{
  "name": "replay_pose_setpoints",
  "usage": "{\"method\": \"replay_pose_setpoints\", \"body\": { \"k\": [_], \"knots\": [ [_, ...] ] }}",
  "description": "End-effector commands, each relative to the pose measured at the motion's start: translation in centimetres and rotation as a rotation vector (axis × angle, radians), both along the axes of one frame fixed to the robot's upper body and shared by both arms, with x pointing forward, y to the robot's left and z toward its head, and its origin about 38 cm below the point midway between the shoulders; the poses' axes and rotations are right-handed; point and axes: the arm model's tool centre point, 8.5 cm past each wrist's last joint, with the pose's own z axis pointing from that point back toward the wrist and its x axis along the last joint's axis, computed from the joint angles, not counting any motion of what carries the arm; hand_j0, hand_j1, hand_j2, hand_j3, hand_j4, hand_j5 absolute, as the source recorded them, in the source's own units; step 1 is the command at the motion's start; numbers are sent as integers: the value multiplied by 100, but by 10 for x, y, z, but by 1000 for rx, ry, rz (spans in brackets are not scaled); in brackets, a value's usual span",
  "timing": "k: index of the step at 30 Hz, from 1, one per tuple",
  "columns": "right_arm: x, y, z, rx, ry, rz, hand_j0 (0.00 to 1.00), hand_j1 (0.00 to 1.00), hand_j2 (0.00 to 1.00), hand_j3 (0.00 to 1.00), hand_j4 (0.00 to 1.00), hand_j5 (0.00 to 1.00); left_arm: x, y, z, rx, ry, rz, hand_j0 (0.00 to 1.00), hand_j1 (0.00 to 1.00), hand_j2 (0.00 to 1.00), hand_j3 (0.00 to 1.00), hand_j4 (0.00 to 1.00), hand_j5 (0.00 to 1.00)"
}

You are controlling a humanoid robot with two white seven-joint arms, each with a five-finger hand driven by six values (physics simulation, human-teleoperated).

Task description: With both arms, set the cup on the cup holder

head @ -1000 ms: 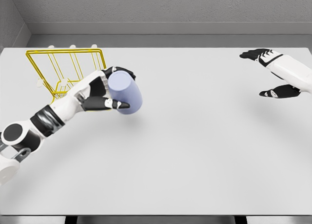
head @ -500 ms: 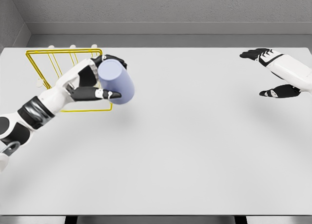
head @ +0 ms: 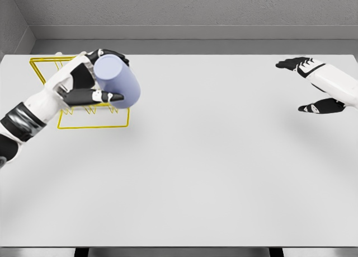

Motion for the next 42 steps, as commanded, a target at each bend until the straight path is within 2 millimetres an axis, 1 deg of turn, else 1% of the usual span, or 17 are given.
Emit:
{"method": "replay_pose_setpoints", "body": {
  "k": [1,4,12,24,33,42],
  "knots": [
    [0,-2,3,5,-3,-5,100,100,100,100,100,100,2,5,2,-5,2,12,63,63,63,63,63,63],
    [-1,-4,3,6,-5,-9,100,100,100,100,100,100,6,15,0,1,11,40,63,63,63,63,63,63],
    [-2,-7,3,9,-6,-19,100,100,100,100,100,100,12,23,-2,1,22,68,63,63,63,63,63,63],
    [-2,-8,3,9,-5,-20,100,100,100,100,100,100,14,26,-3,5,24,76,63,63,63,63,63,63],
    [-3,-9,2,8,-2,-22,100,100,100,100,100,100,10,23,-4,6,26,65,64,64,64,64,64,64],
    [-3,-9,1,8,0,-23,100,100,100,100,100,100,11,28,-7,13,35,76,65,65,65,65,65,65]
  ]
}}
